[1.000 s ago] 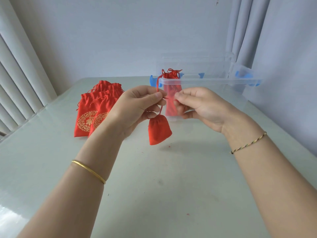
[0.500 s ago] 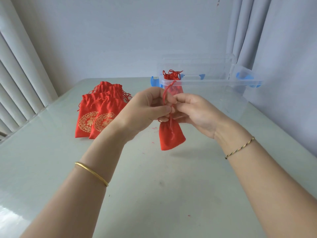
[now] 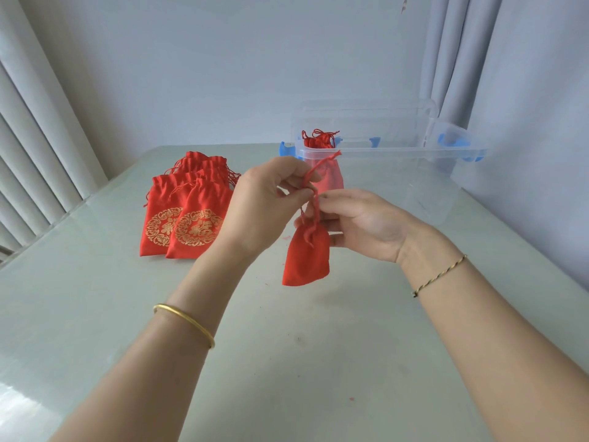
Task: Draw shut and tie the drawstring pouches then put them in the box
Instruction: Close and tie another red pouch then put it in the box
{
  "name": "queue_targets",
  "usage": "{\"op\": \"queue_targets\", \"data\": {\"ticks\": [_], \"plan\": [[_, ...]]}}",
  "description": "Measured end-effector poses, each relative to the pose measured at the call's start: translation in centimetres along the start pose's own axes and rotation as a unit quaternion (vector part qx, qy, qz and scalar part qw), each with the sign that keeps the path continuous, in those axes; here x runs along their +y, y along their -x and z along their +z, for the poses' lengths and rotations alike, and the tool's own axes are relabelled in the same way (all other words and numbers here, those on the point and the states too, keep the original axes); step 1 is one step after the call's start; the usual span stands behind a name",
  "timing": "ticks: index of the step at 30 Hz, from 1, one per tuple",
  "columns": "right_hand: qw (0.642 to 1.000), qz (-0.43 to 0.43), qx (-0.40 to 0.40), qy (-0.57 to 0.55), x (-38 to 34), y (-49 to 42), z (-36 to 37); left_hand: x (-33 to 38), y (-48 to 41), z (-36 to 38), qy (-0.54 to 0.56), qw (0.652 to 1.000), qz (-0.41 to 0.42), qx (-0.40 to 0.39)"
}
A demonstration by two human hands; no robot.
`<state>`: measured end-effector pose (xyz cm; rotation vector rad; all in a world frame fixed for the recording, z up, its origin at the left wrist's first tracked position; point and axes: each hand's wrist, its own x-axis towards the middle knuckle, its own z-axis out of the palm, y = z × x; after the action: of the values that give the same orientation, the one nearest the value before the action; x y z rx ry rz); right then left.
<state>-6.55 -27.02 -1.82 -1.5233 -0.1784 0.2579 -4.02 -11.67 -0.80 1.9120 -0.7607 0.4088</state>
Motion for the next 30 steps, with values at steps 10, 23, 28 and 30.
{"op": "queue_targets", "data": {"ticks": [10, 23, 28, 30], "plan": [[0.972, -0.047, 0.227, -0.020, -0.2, -0.3, -1.1, -1.3, -0.2, -0.1, 0.097, 0.981, -0.168, -0.021], [0.955, 0.018, 0.273, -0.117, 2.1, -0.9, -2.1, -2.1, -0.4, -0.5, 0.143, 0.949, -0.278, 0.033], [0.954, 0.014, 0.285, -0.088, 2.0, -0.9, -1.8, -1.6, -0.1, 0.0, 0.348, 0.897, -0.271, -0.007], [0.955, -0.013, 0.283, -0.087, 1.3, -0.7, -1.7, -1.8, -0.1, 0.0, 0.296, 0.913, -0.277, -0.033]]}}
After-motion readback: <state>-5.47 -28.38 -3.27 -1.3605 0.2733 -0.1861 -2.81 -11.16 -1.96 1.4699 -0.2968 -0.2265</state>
